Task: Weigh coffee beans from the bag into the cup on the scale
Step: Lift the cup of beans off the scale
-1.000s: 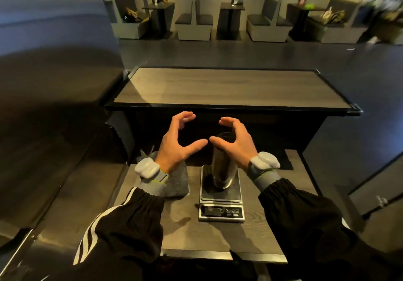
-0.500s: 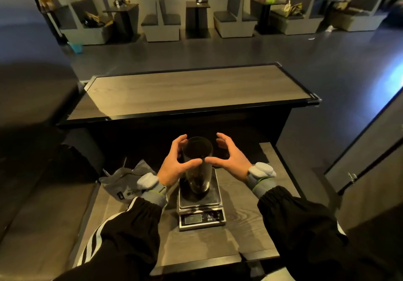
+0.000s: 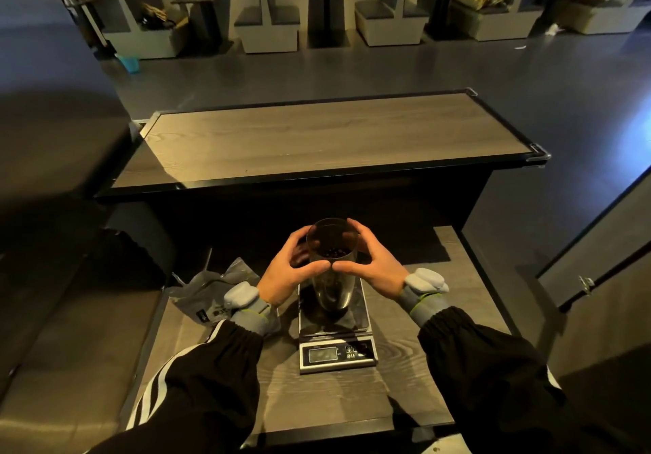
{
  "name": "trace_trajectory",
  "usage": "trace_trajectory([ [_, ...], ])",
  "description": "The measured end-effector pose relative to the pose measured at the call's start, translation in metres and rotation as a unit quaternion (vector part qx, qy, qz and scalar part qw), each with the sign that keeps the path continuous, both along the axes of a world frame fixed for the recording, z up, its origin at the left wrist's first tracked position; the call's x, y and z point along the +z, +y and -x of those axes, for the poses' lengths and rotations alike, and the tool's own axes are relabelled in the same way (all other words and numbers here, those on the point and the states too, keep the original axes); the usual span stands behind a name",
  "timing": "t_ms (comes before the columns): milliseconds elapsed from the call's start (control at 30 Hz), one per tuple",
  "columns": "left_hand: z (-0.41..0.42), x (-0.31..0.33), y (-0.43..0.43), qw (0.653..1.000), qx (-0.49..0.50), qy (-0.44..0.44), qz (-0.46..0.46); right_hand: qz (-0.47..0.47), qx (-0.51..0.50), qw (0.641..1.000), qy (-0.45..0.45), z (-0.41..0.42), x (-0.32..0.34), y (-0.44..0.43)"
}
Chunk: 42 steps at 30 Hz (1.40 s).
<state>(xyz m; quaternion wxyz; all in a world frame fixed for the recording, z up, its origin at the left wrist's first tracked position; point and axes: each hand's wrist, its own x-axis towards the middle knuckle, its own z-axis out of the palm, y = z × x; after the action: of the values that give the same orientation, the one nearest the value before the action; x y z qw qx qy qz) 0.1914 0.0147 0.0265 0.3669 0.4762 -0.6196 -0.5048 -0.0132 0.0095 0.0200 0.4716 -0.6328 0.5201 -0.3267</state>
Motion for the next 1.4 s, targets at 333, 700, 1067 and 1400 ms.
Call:
trace_trajectory([
  [333,0.015,0.002,0.000,1.000,-0.005,0.008,-0.001,0.009,-0.011,1.000,-0.011,0.016,0.000,0.003],
  [700,0.090,0.003,0.003,0.999,-0.040,0.031,0.013,0.027,-0.058,0.998,0.006,0.087,0.013,0.026],
  [1067,0.167,-0.016,0.010,0.996,-0.079,0.022,0.022,-0.005,-0.082,0.997,-0.004,0.161,0.014,0.053],
  [1400,0.193,-0.035,0.017,0.997,-0.079,0.002,-0.009,-0.032,-0.082,0.996,-0.013,0.184,0.003,0.062],
])
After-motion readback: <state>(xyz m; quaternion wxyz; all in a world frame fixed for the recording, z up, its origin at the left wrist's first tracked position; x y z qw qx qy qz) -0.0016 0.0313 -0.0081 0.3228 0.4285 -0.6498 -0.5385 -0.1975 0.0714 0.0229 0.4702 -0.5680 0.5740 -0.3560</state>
